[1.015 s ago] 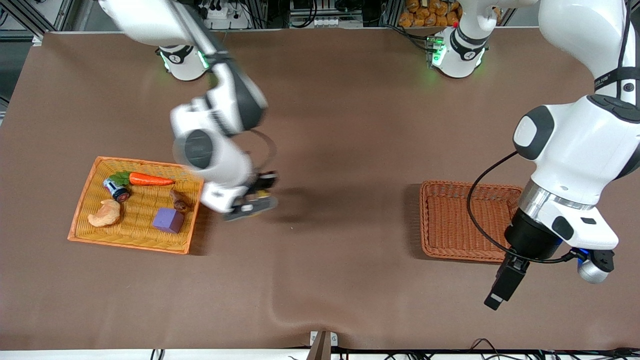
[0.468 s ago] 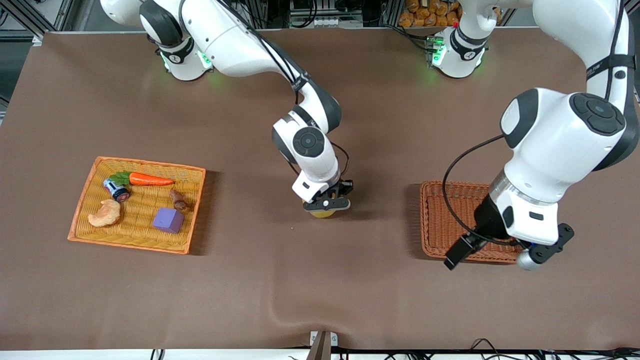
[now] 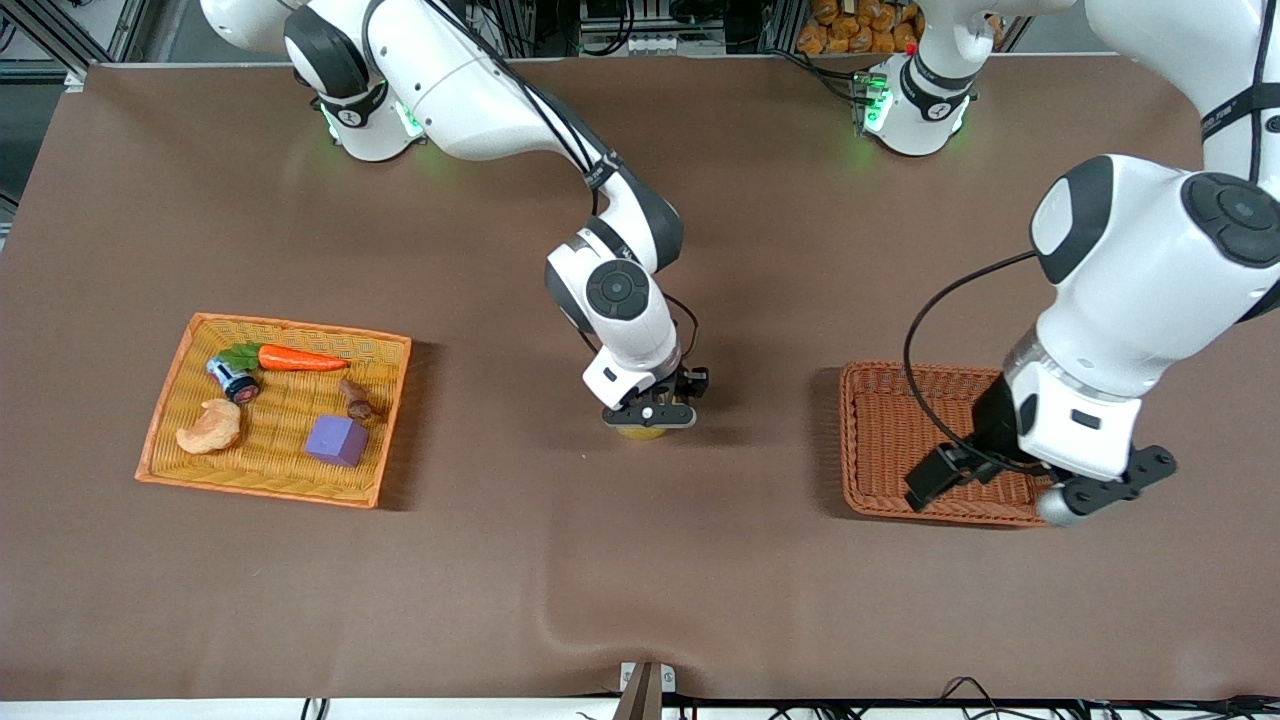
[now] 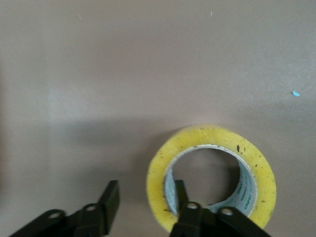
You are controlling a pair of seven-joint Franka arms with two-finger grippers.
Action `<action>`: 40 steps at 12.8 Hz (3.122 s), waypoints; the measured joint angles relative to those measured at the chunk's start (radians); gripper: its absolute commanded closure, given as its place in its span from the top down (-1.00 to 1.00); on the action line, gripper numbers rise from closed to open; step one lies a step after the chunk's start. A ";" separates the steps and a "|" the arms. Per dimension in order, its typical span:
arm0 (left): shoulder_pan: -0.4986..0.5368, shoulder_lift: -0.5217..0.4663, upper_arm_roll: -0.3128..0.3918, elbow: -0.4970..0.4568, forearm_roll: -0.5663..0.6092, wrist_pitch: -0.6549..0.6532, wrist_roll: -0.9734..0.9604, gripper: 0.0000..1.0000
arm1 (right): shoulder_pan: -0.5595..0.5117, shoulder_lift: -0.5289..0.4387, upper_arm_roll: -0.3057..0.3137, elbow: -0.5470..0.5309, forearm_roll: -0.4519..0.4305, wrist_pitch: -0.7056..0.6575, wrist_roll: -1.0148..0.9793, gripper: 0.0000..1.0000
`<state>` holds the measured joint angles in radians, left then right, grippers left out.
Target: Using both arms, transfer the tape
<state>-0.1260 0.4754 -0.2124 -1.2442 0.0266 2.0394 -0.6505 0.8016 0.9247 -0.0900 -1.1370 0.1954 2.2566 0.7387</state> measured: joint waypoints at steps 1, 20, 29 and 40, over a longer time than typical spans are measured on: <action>-0.004 0.000 -0.023 -0.002 0.000 -0.055 0.008 1.00 | -0.011 -0.020 -0.007 0.009 0.000 -0.016 0.006 1.00; -0.383 0.400 -0.023 -0.034 0.000 0.099 -0.177 1.00 | -0.747 -0.896 -0.056 -0.404 -0.140 -0.714 -0.773 1.00; -0.428 0.454 0.022 -0.030 0.000 0.136 -0.352 -1.00 | -0.806 -0.959 -0.051 -0.407 -0.206 -0.781 -0.932 1.00; -0.307 0.184 0.037 0.033 0.000 -0.052 -0.366 -1.00 | -0.790 -0.965 -0.022 -0.458 -0.239 -0.774 -0.896 1.00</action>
<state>-0.4331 0.6591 -0.1757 -1.2111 0.0265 1.9869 -1.0169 0.0119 -0.0406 -0.1123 -1.5946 -0.0439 1.4822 -0.1572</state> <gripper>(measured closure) 0.780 0.000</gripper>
